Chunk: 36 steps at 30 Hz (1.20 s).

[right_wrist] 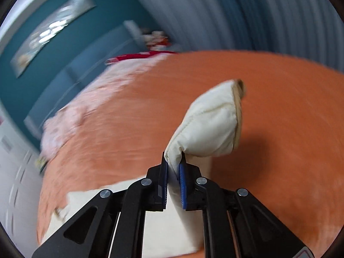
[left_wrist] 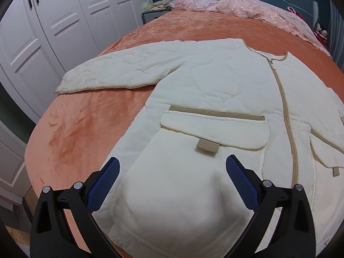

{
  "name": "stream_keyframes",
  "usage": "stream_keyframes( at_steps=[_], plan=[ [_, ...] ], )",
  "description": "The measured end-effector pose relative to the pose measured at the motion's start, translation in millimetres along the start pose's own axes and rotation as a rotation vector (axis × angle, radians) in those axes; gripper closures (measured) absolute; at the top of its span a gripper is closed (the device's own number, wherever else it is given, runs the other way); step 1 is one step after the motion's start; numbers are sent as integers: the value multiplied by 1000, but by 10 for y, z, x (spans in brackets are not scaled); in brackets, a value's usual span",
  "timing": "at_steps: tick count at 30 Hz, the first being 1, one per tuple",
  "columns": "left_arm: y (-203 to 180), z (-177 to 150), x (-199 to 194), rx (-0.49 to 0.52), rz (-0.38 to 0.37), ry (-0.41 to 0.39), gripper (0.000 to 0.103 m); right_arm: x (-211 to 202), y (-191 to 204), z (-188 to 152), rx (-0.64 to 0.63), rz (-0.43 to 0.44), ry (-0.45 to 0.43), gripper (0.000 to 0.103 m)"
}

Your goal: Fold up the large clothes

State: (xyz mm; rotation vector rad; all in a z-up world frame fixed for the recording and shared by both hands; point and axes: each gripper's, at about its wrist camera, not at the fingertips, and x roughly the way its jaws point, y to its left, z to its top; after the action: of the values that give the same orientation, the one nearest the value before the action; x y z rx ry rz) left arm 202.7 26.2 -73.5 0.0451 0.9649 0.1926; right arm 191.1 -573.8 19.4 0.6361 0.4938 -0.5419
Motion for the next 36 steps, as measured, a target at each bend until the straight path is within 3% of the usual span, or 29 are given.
stream_keyframes(
  at_steps=[4,9,14,17,20,22,25,29,30,33,36],
  plan=[
    [113,31,63,-28,2,6,6,-124,1454,-199,-268,248,25,93],
    [288,49,112,-67,-8,16,6,-88,2898,-1024,-469,514,165,93],
    [492,45,185,-99,-7,31,6,24,3690,-1971,-622,619,315,93],
    [629,23,242,-128,-3,45,6,10,3932,-2519,-711,634,395,93],
    [751,-21,313,-155,1,65,6,2,3987,-2913,-779,633,477,93],
    [801,-55,364,-169,-2,81,6,-6,3990,-3270,-859,608,529,86],
    [850,-40,401,-198,-30,94,6,-25,3873,-3415,-888,579,578,82],
    [830,196,383,-265,-146,78,6,-299,3373,-3079,-705,620,521,49],
    [789,286,389,-284,-187,77,6,-333,3211,-2942,-648,613,502,45],
    [582,537,490,-331,-328,92,6,-297,2646,-2576,-502,529,472,45],
    [297,664,757,-367,-422,175,6,-130,2017,-2317,-353,403,468,45]
  ],
)
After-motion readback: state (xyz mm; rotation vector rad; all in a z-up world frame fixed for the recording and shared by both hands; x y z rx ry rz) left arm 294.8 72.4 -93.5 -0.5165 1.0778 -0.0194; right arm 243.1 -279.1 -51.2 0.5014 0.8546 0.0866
